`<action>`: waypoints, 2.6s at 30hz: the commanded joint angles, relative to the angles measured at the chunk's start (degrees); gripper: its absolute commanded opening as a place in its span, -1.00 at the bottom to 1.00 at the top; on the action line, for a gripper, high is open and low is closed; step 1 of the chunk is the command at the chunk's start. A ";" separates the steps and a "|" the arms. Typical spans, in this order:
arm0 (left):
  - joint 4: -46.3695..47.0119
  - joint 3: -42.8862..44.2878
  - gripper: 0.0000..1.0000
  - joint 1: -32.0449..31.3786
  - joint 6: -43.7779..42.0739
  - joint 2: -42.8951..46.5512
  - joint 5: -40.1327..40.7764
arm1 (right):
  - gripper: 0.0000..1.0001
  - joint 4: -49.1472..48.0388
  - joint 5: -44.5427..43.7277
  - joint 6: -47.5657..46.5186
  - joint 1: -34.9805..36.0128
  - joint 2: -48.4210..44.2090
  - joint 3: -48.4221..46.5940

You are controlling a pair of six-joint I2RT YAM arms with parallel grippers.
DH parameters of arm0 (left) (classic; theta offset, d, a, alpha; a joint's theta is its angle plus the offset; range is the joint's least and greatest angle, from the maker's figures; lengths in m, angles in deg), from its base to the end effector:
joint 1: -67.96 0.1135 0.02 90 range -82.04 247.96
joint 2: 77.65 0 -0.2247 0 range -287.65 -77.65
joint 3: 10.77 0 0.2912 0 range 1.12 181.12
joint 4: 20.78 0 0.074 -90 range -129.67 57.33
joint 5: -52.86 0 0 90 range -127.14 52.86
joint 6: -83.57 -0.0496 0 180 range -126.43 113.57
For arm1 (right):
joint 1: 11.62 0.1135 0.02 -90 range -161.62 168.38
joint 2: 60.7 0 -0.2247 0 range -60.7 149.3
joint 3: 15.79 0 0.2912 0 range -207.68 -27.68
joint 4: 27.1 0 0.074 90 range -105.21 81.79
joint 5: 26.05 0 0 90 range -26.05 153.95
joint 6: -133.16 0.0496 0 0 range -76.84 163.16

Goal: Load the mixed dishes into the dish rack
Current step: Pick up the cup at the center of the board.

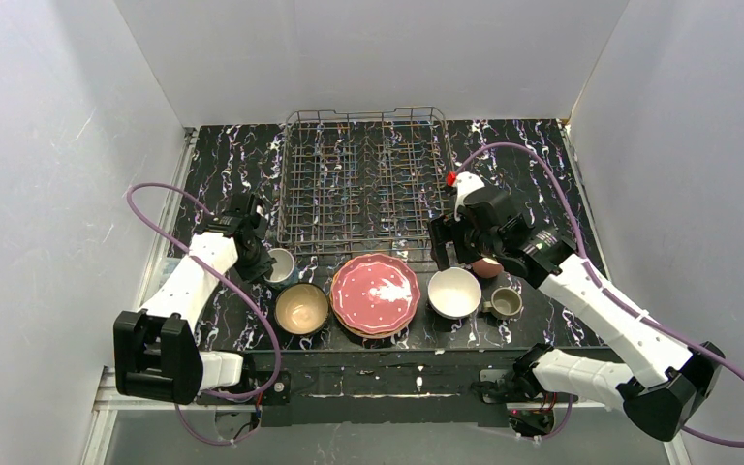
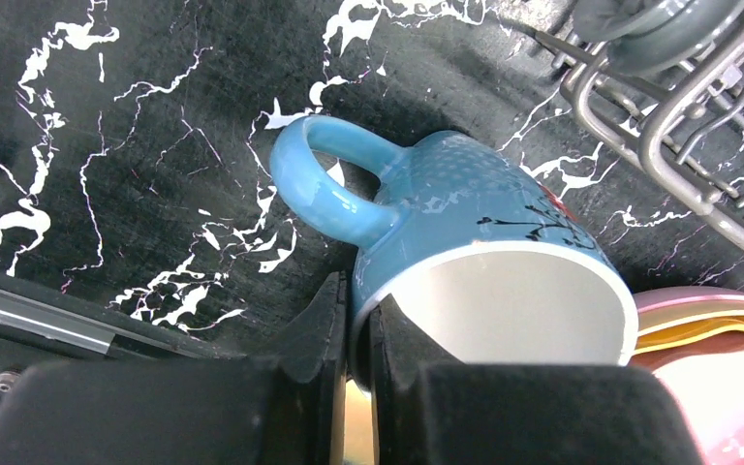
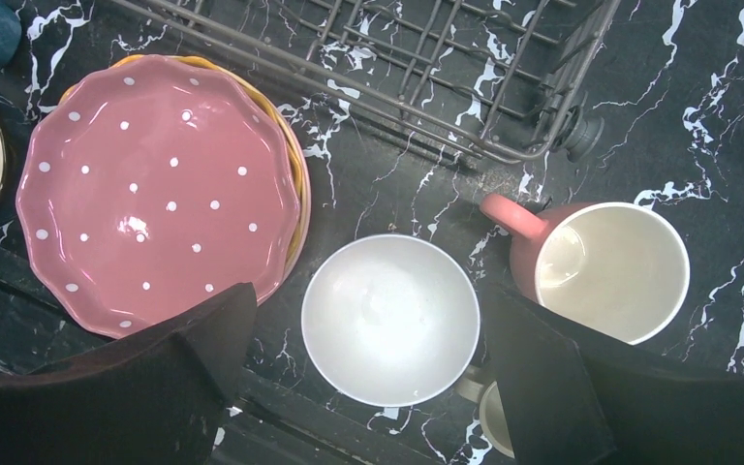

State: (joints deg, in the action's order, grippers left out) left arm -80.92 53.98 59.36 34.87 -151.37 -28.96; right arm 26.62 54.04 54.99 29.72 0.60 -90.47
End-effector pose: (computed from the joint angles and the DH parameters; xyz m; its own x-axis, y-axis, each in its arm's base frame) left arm 0.2864 -0.0362 0.1688 -0.7586 -0.5460 -0.3556 -0.5362 0.8332 -0.1355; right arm 0.2226 0.1845 0.2985 -0.5889 -0.2491 -0.7689 -0.4408 0.8964 0.0472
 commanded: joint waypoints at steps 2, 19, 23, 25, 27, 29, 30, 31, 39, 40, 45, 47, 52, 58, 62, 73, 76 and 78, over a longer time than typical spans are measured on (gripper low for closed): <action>-1.49 -0.74 -1.00 0.38 -1.32 1.00 2.79 | 0.90 -1.58 0.62 0.51 0.23 -1.71 0.55; -4.87 4.53 -1.00 0.78 -8.72 12.44 1.86 | 0.90 -1.46 3.52 1.85 0.23 -1.96 -0.77; -6.98 6.70 -1.00 0.77 -12.07 13.57 -0.88 | 0.89 -0.44 6.31 1.23 0.27 -1.57 -2.11; -7.60 7.70 -1.00 0.78 -14.03 14.13 -3.26 | 0.88 0.07 7.22 1.09 0.51 -1.36 -2.78; -8.20 8.76 -1.00 0.63 -16.17 14.78 -5.62 | 0.85 0.04 7.71 1.08 1.21 -1.23 -3.38; -8.96 9.99 -1.00 0.24 -17.66 15.24 -7.25 | 0.84 -0.17 7.92 1.60 2.24 -0.75 -3.92; -9.76 10.79 -1.00 -0.13 -18.14 15.26 -7.50 | 0.83 -0.40 7.85 2.09 2.99 -0.43 -4.19; -10.46 11.64 -1.00 -0.63 -18.58 15.20 -7.56 | 0.82 -0.75 7.70 2.76 3.86 -0.02 -4.45; -14.31 17.84 -1.00 -12.66 -16.61 13.61 -2.02 | 0.75 -2.12 1.22 9.55 13.67 4.78 -9.27; -14.70 18.54 -1.00 -14.63 -16.04 13.07 -0.64 | 0.74 -2.44 1.20 10.35 14.79 5.46 -9.77; -15.17 19.75 -1.00 -20.62 -13.78 11.46 1.93 | 0.70 -3.21 -3.00 14.00 21.28 8.27 -12.23; -15.23 19.84 -1.00 -23.46 -12.50 10.82 3.63 | 0.69 -3.84 -4.75 15.40 23.40 9.17 -12.77; -15.21 20.16 -1.00 -31.63 -8.48 8.67 8.67 | 0.62 -6.63 -6.16 18.86 25.87 10.69 -12.86; -15.14 21.08 -1.00 -37.82 -4.92 6.43 12.64 | 0.56 -9.80 -7.76 22.80 27.11 11.55 -11.94; -15.19 22.24 -1.00 -40.88 -3.29 5.16 14.51 | 0.51 -12.06 -8.36 25.59 27.30 11.48 -10.67; -15.13 25.48 -1.00 -45.96 -0.83 1.71 16.72 | 0.39 -13.83 -9.50 29.78 27.48 12.28 -8.60; -15.08 26.33 -1.00 -46.99 -0.38 0.81 16.86 | 0.37 -14.29 -9.87 30.50 27.48 12.33 -7.75; -15.04 26.97 -1.00 -47.69 -0.32 0.08 16.94 | 0.35 -14.42 -10.18 30.87 27.48 12.48 -7.26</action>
State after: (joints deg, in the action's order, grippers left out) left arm -96.17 77.59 13.02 32.88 -151.21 -14.99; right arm 14.70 45.95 83.85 56.76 12.93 -98.44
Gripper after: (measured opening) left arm 0.062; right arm 0.685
